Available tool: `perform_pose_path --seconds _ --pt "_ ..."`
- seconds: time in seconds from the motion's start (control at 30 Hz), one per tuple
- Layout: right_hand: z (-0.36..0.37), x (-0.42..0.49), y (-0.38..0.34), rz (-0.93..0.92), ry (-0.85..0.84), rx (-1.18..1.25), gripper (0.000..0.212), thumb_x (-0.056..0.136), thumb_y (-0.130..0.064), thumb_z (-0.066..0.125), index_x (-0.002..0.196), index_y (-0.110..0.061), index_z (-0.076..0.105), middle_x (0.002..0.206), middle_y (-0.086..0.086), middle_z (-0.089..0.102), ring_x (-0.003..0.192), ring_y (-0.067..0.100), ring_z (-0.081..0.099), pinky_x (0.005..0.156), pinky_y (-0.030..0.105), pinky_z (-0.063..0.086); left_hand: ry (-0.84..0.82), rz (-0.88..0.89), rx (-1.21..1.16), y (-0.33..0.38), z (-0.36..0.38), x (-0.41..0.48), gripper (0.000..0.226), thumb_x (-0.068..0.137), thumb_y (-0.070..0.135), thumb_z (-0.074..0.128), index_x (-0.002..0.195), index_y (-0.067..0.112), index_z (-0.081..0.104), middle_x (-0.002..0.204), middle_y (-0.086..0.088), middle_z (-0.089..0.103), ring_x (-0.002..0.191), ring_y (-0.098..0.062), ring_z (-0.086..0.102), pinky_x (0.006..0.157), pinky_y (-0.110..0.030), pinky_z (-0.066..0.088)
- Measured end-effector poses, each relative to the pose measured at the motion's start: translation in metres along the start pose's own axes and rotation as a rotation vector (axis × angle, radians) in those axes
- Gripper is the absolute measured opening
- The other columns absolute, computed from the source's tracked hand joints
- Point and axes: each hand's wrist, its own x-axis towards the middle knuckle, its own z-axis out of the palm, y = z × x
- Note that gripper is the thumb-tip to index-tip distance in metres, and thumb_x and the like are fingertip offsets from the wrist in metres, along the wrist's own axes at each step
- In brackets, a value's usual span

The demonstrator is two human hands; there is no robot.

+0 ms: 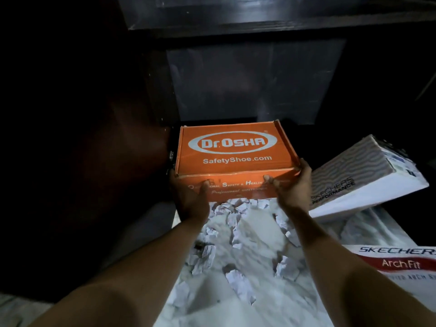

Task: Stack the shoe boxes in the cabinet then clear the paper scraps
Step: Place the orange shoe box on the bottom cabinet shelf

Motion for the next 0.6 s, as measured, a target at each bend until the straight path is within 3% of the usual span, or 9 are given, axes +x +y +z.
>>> perform_pose_path --seconds 0.07,0.17,0.27,0.37,0.47,0.6 --pt "0.008 0.005 0.002 -0.003 0.012 0.005 0.107 0.062 -0.032 0.093 0.148 -0.024 0.031 0.140 0.005 0.051 0.127 0.021 0.053 0.108 0.039 0.045 0.053 -0.055 0.002 0.010 0.010 -0.005 0.089 0.083 0.036 0.077 0.149 0.015 0.022 0.147 -0.013 0.032 0.128 -0.033 0.049 0.096 -0.056 0.052" --pt "0.014 0.012 0.004 -0.034 0.042 0.024 0.108 0.064 -0.031 0.092 0.151 -0.020 0.030 0.143 0.007 0.049 0.130 0.021 0.051 0.110 0.038 0.042 0.085 -0.092 0.081 0.015 0.023 -0.006 0.093 0.084 0.041 0.074 0.152 0.019 0.014 0.156 -0.008 0.019 0.136 -0.035 0.041 0.098 -0.055 0.051" --pt "0.019 0.014 0.003 -0.064 0.052 0.031 0.106 0.070 -0.027 0.090 0.153 -0.015 0.026 0.147 0.009 0.045 0.133 0.021 0.046 0.107 0.027 0.037 0.083 -0.023 0.188 0.013 0.026 -0.001 0.090 0.087 0.044 0.069 0.154 0.020 0.014 0.157 -0.005 0.018 0.138 -0.034 0.039 0.099 -0.056 0.050" --pt "0.026 0.015 0.001 -0.082 0.085 0.055 0.099 0.072 -0.023 0.088 0.149 -0.011 0.028 0.147 0.012 0.046 0.133 0.023 0.049 0.107 0.029 0.041 0.067 0.024 0.286 0.004 0.025 0.001 0.092 0.084 0.042 0.066 0.156 0.017 0.013 0.158 -0.007 0.017 0.142 -0.034 0.033 0.104 -0.055 0.045" --pt "0.031 0.022 0.001 -0.070 0.077 0.068 0.095 0.073 -0.023 0.088 0.148 -0.012 0.030 0.146 0.010 0.048 0.131 0.021 0.050 0.102 0.021 0.040 0.038 0.043 0.320 -0.003 0.026 0.006 0.095 0.083 0.036 0.066 0.157 0.018 0.009 0.160 -0.009 0.014 0.145 -0.035 0.028 0.106 -0.056 0.044" --pt "0.040 0.033 -0.003 -0.072 0.074 0.048 0.100 0.071 -0.029 0.089 0.151 -0.013 0.030 0.146 0.012 0.039 0.133 0.024 0.045 0.110 0.027 0.035 0.009 0.030 0.328 -0.004 0.033 0.020 0.098 0.085 0.028 0.071 0.159 0.013 0.009 0.162 -0.011 0.010 0.147 -0.033 0.021 0.111 -0.053 0.039"
